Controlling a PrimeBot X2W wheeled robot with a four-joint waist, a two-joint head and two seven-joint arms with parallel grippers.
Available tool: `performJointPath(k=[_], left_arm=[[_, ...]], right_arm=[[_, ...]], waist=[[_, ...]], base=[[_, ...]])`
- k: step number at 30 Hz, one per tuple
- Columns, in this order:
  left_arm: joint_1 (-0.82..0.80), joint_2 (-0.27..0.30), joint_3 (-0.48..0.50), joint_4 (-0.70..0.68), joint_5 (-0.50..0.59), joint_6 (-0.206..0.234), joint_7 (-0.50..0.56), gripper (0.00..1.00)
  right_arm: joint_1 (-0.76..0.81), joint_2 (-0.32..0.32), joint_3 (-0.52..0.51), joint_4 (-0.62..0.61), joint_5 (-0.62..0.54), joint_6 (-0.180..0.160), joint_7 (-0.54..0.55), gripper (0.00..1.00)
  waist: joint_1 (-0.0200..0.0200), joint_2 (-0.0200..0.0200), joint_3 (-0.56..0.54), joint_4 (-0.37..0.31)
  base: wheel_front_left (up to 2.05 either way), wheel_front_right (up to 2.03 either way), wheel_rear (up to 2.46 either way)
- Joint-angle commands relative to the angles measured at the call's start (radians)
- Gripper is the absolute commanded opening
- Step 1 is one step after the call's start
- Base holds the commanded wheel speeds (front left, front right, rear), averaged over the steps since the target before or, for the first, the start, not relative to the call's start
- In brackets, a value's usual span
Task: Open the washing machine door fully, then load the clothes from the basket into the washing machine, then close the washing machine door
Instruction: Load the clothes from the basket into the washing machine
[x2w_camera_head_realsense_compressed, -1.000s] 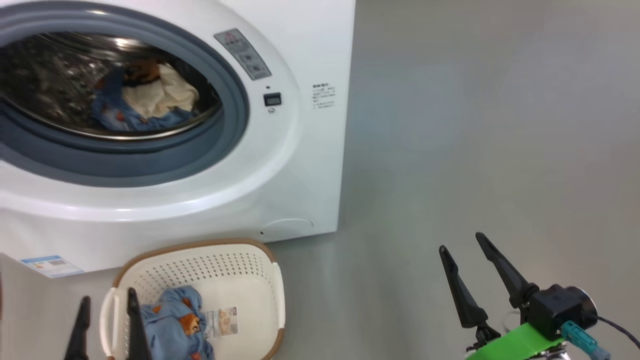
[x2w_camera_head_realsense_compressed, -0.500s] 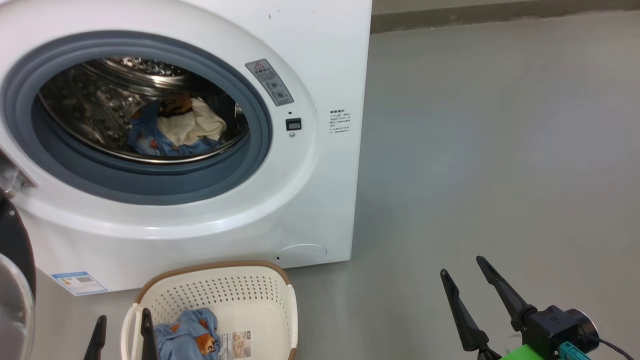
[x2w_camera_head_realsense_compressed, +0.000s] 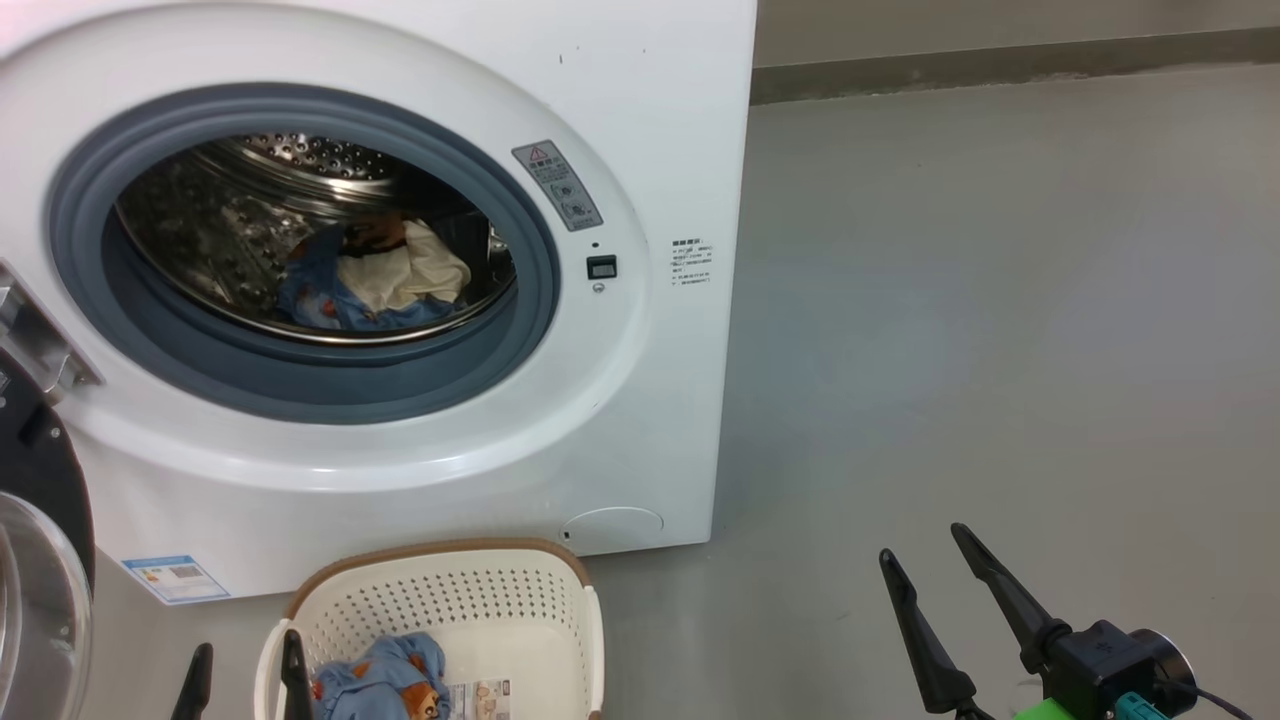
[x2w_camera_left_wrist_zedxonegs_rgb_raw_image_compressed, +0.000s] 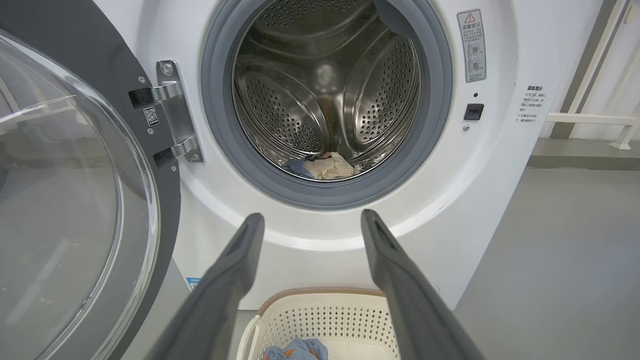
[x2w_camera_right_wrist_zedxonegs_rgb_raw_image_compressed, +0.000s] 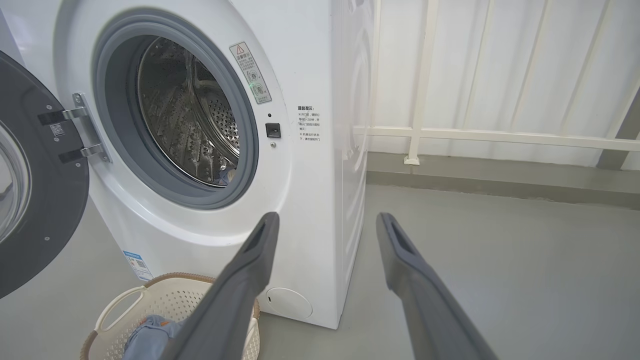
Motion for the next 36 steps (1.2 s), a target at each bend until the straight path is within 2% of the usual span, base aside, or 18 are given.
performJointPath(k=[1, 14, 23, 29, 36], left_arm=[[-0.020, 0.007, 0.040, -0.020, 0.006, -0.002, -0.009, 1.00], [-0.025, 0.002, 0.048, -0.006, 0.009, -0.006, -0.009, 1.00], [-0.048, 0.001, 0.032, 0.060, -0.001, -0.019, 0.006, 1.00], [-0.133, -0.005, 0.006, 0.185, -0.015, -0.055, 0.031, 1.00], [-0.260, -0.028, -0.015, 0.393, -0.031, -0.100, 0.026, 1.00]], right_arm=[[-0.004, -0.002, 0.024, -0.027, -0.004, 0.002, 0.000, 1.00], [-0.006, -0.010, 0.027, -0.023, -0.001, 0.002, 0.004, 1.00], [-0.011, -0.009, 0.035, -0.027, 0.001, 0.002, 0.006, 1.00], [-0.038, -0.014, 0.048, -0.037, 0.010, 0.002, 0.004, 1.00], [-0.090, -0.027, 0.071, -0.048, 0.022, 0.002, -0.001, 1.00]], waist=[[0.0000, 0.0000, -0.001, -0.001], [0.0000, 0.0000, -0.007, -0.001], [0.0000, 0.0000, 0.007, -0.006], [0.0000, 0.0000, 0.074, -0.017], [0.0000, 0.0000, 0.176, -0.047]], base=[[0.00, 0.00, 0.00], [0.00, 0.00, 0.00], [0.00, 0.00, 0.00], [0.00, 0.00, 0.00], [0.00, 0.00, 0.00]])
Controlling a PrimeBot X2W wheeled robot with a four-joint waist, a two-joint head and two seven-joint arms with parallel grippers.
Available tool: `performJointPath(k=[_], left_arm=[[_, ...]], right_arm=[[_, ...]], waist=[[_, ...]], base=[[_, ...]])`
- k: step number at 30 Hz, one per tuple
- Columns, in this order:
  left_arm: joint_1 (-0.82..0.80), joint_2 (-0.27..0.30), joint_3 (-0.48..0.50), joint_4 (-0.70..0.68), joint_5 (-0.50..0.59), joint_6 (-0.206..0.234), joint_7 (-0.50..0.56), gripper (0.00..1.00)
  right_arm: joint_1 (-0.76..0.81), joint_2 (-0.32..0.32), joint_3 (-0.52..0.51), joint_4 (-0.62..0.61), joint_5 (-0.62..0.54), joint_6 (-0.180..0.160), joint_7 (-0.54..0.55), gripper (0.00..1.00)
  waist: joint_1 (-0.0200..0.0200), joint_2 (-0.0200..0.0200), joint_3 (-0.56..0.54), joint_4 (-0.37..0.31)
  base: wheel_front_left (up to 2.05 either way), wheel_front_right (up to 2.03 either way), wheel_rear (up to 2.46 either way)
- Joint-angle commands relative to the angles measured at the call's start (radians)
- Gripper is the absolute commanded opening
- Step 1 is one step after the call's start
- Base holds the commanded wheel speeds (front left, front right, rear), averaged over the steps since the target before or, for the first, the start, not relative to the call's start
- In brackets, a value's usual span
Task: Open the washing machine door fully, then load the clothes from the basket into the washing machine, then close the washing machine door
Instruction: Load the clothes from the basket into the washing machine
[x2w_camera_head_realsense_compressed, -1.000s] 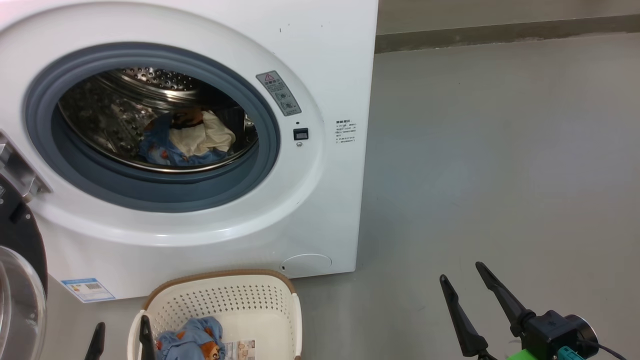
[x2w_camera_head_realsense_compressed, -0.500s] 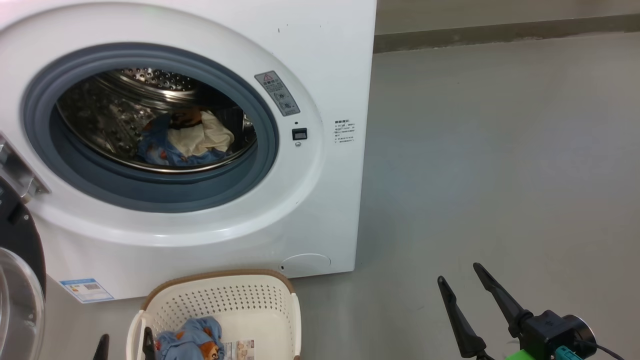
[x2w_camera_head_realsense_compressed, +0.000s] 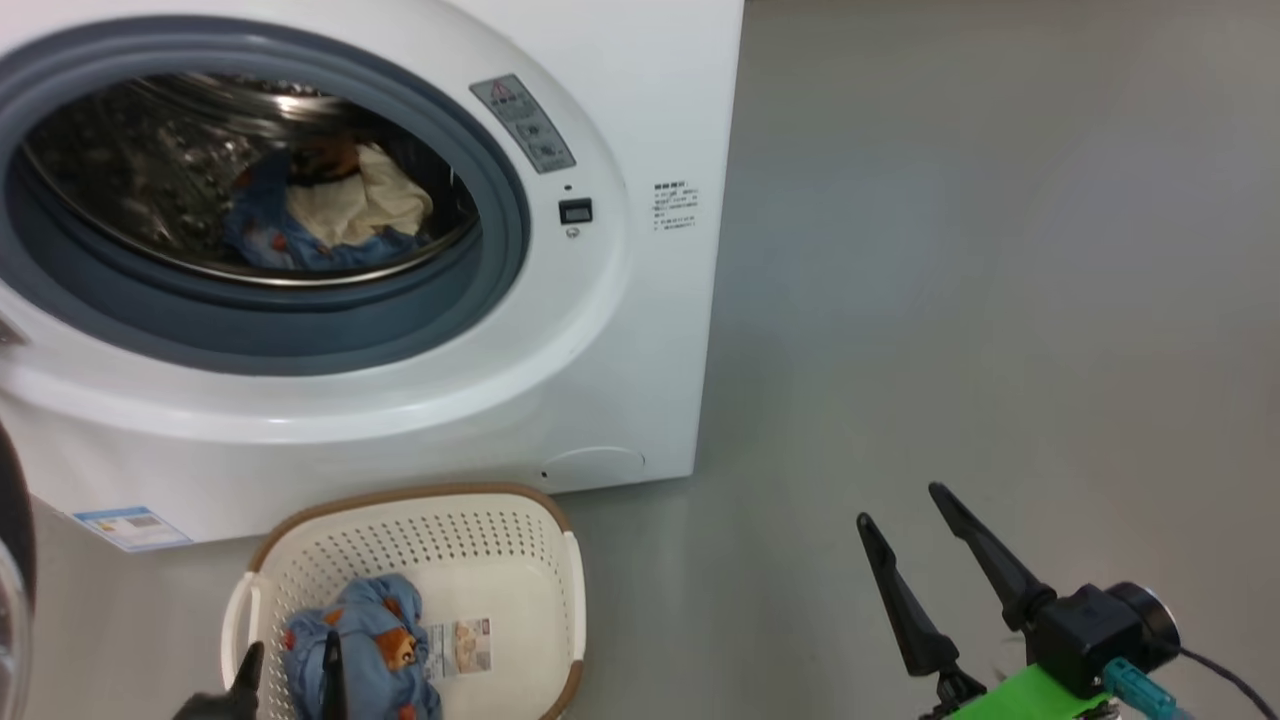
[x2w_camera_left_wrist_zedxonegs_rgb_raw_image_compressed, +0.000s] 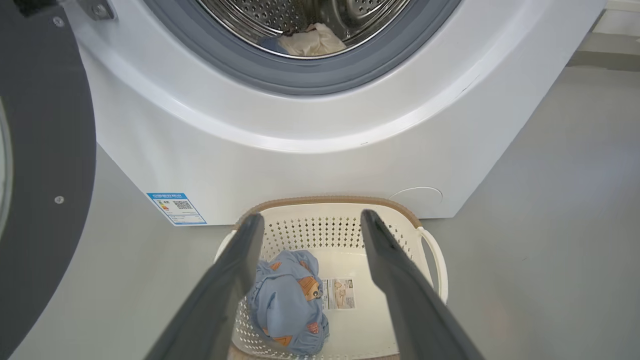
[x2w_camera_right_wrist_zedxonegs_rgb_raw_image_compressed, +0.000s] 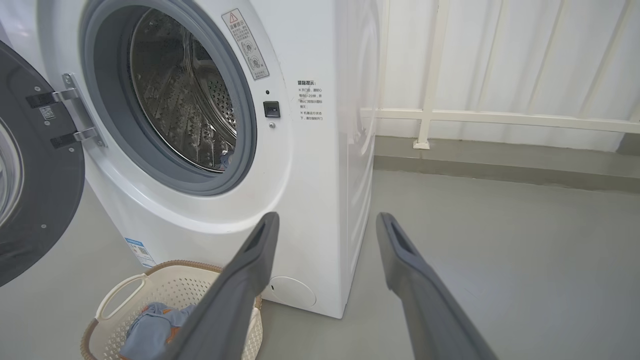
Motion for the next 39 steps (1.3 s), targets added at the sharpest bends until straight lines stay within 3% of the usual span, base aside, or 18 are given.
performJointPath(k=[1, 10, 19, 26, 39], left_arm=[[-0.075, 0.009, 0.033, 0.021, -0.012, -0.016, -0.010, 1.00], [-0.320, 0.000, -0.012, 0.329, 0.010, -0.070, 0.015, 1.00], [-0.555, 0.047, -0.037, 0.566, 0.054, -0.075, 0.039, 1.00], [-0.677, 0.107, -0.054, 0.689, 0.080, -0.077, 0.069, 1.00], [-0.799, 0.166, -0.059, 0.844, 0.078, -0.054, 0.127, 1.00]], right_arm=[[-0.040, -0.010, 0.029, -0.031, 0.013, 0.002, -0.010, 1.00], [-0.124, -0.020, 0.052, -0.045, 0.030, 0.002, -0.017, 1.00], [-0.241, -0.004, 0.075, -0.062, 0.062, 0.002, -0.022, 1.00], [-0.328, 0.023, 0.098, -0.082, 0.084, 0.002, -0.022, 1.00], [-0.408, 0.049, 0.118, -0.089, 0.117, 0.002, -0.022, 1.00]], waist=[[0.0000, 0.0000, 0.072, -0.023], [0.0000, 0.0000, 0.239, -0.060], [0.0000, 0.0000, 0.447, -0.139], [0.0000, 0.0000, 0.585, -0.190], [0.0000, 0.0000, 0.752, -0.248]], base=[[0.00, 0.00, 0.00], [0.00, 0.00, 0.00], [0.00, 0.00, 0.00], [0.00, 0.00, 0.00], [0.00, 0.00, 0.00]])
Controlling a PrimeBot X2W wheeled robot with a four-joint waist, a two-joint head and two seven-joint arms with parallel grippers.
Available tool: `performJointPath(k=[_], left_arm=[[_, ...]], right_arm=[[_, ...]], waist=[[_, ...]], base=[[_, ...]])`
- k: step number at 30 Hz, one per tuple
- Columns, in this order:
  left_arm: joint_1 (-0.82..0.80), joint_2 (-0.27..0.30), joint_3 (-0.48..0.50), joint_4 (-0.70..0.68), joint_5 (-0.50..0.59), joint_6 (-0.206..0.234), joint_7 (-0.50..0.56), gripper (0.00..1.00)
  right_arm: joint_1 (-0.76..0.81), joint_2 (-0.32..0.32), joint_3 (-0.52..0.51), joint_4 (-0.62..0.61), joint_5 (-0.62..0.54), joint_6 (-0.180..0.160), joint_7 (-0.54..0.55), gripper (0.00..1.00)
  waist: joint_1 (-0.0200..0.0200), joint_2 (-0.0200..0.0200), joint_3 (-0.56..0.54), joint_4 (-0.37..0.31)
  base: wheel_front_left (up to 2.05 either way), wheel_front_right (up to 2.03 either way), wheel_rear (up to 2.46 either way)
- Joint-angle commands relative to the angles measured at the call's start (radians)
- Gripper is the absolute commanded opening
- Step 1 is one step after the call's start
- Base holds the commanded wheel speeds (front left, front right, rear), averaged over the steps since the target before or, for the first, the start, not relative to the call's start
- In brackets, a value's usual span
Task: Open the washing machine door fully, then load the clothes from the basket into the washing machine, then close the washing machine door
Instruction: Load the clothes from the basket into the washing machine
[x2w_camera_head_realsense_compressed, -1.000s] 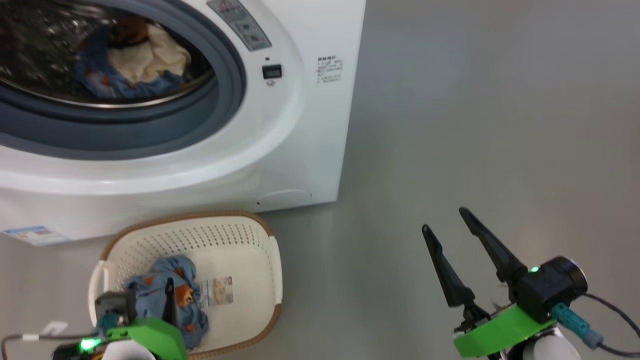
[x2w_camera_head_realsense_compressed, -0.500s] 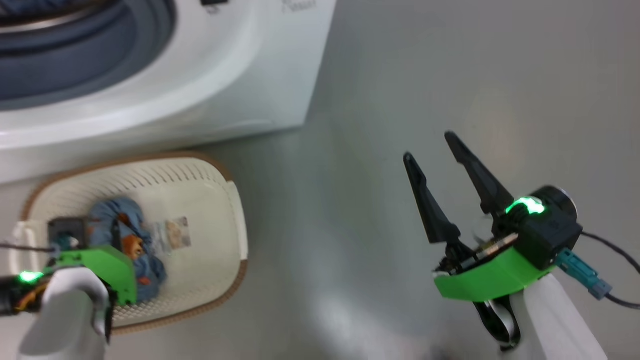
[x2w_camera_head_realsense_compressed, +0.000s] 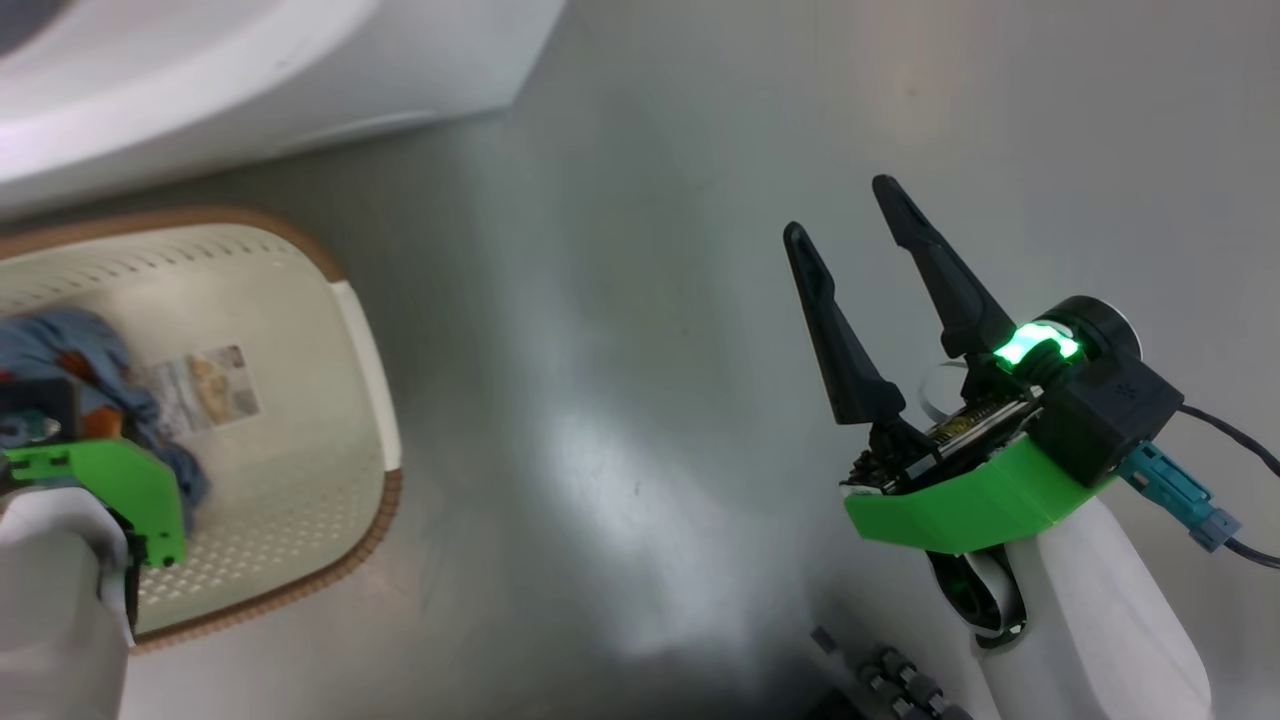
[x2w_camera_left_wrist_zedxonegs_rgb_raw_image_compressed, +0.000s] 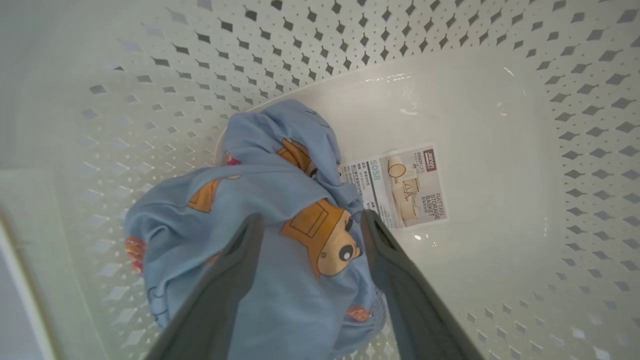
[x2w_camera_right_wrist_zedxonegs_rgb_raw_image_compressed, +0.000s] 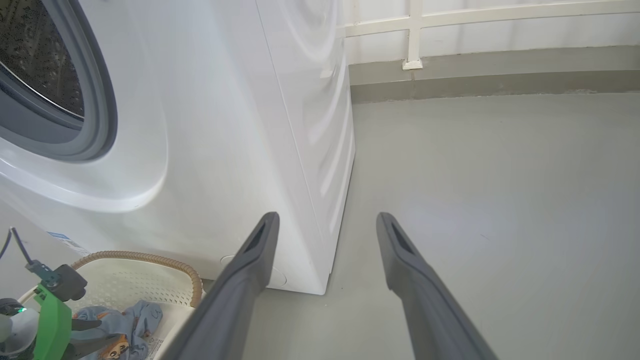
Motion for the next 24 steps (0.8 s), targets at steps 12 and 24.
performJointPath(k=[12, 24], left_arm=[[-0.049, 0.083, 0.022, 0.043, -0.007, 0.073, 0.043, 1.00], [-0.065, 0.083, 0.043, 0.060, -0.048, 0.104, 0.067, 0.00]], right_arm=[[-0.015, 0.016, 0.036, -0.032, 0.025, 0.002, -0.004, 1.00], [-0.020, 0.018, 0.042, -0.030, 0.033, 0.002, -0.005, 1.00]], waist=[[0.0000, 0.0000, 0.152, -0.066], [0.0000, 0.0000, 0.157, -0.067]], base=[[0.00, 0.00, 0.00], [0.00, 0.00, 0.00]])
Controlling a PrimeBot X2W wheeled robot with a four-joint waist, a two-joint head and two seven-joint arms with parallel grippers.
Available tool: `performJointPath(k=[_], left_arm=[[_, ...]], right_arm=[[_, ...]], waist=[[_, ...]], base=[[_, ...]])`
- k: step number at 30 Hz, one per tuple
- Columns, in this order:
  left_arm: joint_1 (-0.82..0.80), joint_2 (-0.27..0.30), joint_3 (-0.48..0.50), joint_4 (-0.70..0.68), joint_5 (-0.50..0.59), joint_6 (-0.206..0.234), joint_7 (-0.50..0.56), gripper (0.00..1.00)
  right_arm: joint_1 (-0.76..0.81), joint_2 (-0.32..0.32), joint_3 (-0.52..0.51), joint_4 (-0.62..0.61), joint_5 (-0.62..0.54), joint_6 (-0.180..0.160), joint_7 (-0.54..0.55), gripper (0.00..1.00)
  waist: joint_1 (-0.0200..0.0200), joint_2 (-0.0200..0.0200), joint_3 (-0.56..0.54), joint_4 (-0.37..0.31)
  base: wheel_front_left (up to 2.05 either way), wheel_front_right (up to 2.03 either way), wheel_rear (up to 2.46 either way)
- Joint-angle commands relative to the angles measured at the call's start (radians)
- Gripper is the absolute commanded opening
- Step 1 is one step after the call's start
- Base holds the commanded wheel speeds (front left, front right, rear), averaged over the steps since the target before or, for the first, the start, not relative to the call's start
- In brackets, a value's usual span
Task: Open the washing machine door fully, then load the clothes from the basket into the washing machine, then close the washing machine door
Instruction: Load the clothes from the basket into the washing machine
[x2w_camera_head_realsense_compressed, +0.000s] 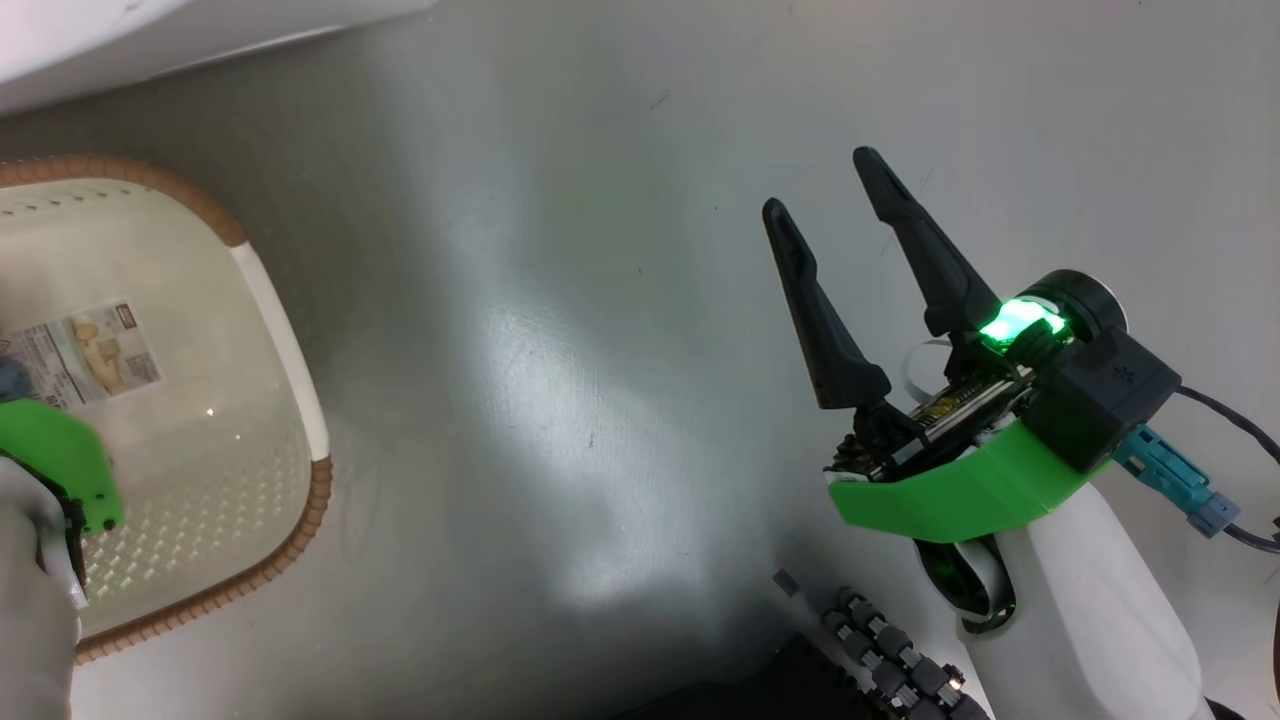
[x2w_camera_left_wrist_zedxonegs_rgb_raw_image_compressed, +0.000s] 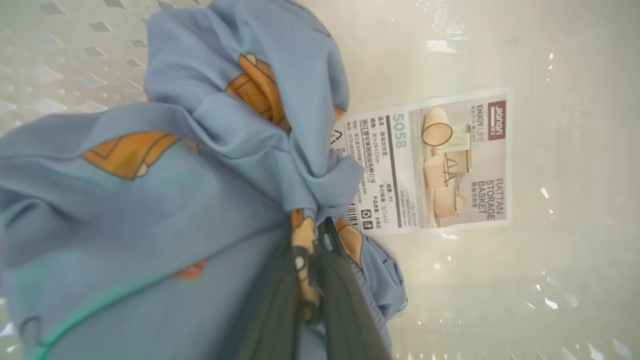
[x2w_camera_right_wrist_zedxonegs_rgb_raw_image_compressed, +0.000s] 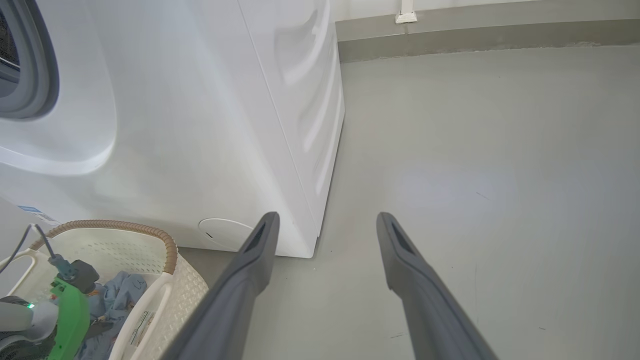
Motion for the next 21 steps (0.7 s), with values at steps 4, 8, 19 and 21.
performJointPath(k=[4, 8, 19, 21], left_arm=[[0.022, 0.034, 0.040, 0.005, -0.028, 0.009, -0.025, 0.00], [0.035, 0.024, 0.061, 0.005, -0.057, 0.002, -0.063, 0.00], [0.088, -0.039, 0.085, -0.025, -0.102, -0.016, -0.211, 0.00], [0.107, -0.061, 0.093, -0.058, -0.109, -0.016, -0.233, 0.00]], right_arm=[[0.025, 0.007, 0.014, -0.022, 0.015, 0.002, -0.005, 1.00], [0.028, 0.007, 0.008, -0.020, 0.010, 0.002, -0.005, 1.00], [0.054, -0.011, -0.017, -0.016, -0.012, 0.002, -0.005, 1.00], [0.067, -0.024, -0.027, -0.016, -0.018, 0.002, -0.005, 1.00]], waist=[[0.0000, -0.0001, -0.011, 0.004], [0.0000, -0.0001, -0.028, 0.014], [0.0000, -0.0001, -0.111, 0.072], [0.0000, -0.0001, -0.144, 0.098]], base=[[0.00, 0.00, 0.00], [0.00, 0.00, 0.00], [0.00, 0.00, 0.00], [0.00, 0.00, 0.00]])
